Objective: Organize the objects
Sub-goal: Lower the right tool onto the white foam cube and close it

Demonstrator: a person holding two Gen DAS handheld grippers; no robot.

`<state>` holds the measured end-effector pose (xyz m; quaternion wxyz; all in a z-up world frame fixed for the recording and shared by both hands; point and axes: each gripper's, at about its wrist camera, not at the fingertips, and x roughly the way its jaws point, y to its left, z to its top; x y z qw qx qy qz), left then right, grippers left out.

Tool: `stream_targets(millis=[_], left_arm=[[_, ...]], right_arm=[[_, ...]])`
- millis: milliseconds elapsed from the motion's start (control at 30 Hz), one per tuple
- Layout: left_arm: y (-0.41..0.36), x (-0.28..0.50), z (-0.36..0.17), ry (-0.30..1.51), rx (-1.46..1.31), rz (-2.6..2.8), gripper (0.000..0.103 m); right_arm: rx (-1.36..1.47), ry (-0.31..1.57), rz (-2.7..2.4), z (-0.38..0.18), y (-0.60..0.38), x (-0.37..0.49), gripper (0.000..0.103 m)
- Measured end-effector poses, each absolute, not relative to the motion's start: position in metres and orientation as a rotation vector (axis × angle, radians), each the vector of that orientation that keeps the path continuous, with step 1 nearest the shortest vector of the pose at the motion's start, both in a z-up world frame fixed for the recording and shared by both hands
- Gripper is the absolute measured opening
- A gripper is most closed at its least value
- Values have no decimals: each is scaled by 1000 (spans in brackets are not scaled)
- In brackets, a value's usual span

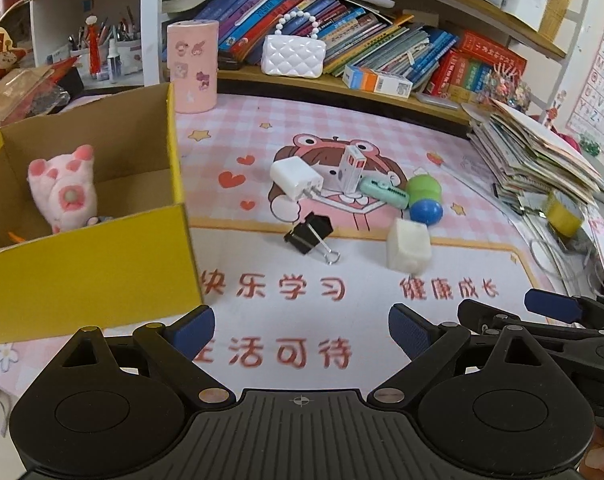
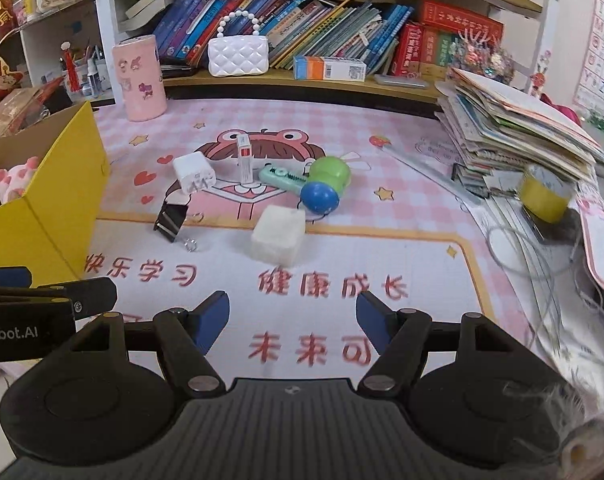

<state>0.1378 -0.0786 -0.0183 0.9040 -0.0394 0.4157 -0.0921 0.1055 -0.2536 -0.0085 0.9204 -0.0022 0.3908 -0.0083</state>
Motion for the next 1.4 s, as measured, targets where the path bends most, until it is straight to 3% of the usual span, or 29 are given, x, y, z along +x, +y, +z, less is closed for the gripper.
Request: stream_targets(millis=[867,967,1067,1133,1233,1400], left_arm=[[-120,181,-29,913,-41,-56,94],[-125,183,-31,925,-33,-62,94],[-128,185,-33,924,-40,-62,85],[-129,190,-33,919,-49,-54,76],[-133,200,-35,903,-63,-32,67],[-142,225,-46,891,-41,3,66]], right_arm=[[102,916,163,-52,-281,232,64],[99,961,180,-65,-279,244,55],[116,972,219,-68,-282,248,43],[127,954,234,-63,-288,247,39],[139,906,230,-51,-299,242,38],[125,854,223,-32,-316,231,38]])
